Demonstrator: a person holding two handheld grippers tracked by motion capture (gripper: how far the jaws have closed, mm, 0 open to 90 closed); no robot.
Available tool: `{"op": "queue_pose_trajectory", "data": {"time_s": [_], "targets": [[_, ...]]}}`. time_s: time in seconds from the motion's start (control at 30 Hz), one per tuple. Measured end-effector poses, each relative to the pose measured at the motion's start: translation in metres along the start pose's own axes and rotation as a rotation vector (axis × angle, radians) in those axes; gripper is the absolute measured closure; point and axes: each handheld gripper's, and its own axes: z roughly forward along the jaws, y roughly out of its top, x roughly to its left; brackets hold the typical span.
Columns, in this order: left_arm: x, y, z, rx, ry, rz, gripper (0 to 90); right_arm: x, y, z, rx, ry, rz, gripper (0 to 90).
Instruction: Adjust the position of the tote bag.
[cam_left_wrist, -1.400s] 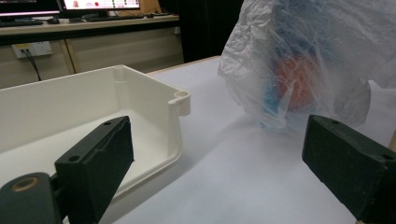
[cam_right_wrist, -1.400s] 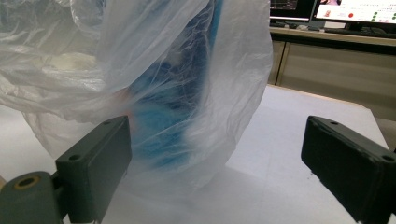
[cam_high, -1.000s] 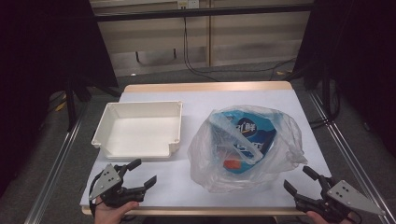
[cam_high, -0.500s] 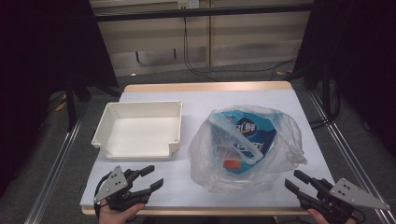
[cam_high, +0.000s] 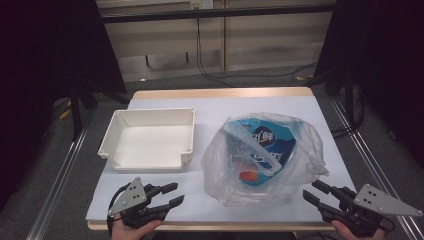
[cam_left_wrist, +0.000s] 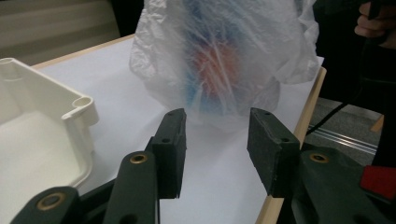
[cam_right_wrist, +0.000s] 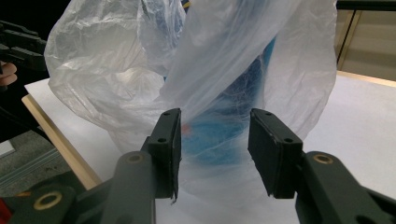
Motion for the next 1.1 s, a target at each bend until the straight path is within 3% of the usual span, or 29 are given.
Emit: {"op": "queue_pose_trajectory", "data": {"time_s": [0.17, 0.23, 0.27, 0.4, 0.47, 0.57, 0.63, 0.83, 0.97, 1.1], "targets": [[-0.002, 0.006, 0.001, -0.012, -0.015, 0.006, 57.1, -0.001, 0.01, -0.012, -0.023, -0.002, -0.013, 57.4], [-0.002, 0.008, 0.0, 0.002, 0.009, 0.011, 55.8, -0.001, 0.017, -0.017, -0.035, 0.001, -0.019, 61.9], [-0.001, 0.009, 0.0, -0.005, 0.001, 0.003, 55.5, -0.002, 0.021, -0.018, -0.043, 0.004, -0.026, 62.8], [0.001, 0.009, 0.001, -0.02, -0.006, -0.007, 54.0, -0.002, 0.037, -0.023, -0.052, 0.024, -0.043, 58.6], [0.001, 0.009, 0.001, 0.003, 0.013, 0.001, 53.2, -0.001, 0.044, -0.023, -0.062, 0.017, -0.055, 55.1], [0.002, 0.007, 0.003, -0.01, -0.01, -0.013, 51.9, 0.001, 0.053, -0.019, -0.075, 0.03, -0.069, 51.8], [0.002, 0.007, 0.001, 0.01, 0.006, 0.003, 51.7, 0.001, 0.058, -0.015, -0.088, 0.041, -0.07, 50.4], [0.002, 0.002, 0.003, 0.009, -0.008, -0.012, 50.8, -0.002, 0.066, -0.002, -0.086, 0.071, -0.081, 47.8], [0.0, 0.006, 0.002, -0.005, -0.007, -0.012, 50.2, -0.004, 0.069, 0.008, -0.079, 0.074, -0.085, 55.9], [-0.001, 0.012, 0.002, -0.007, -0.039, -0.02, 50.5, -0.01, 0.069, 0.019, -0.061, 0.115, -0.074, 79.1]]}}
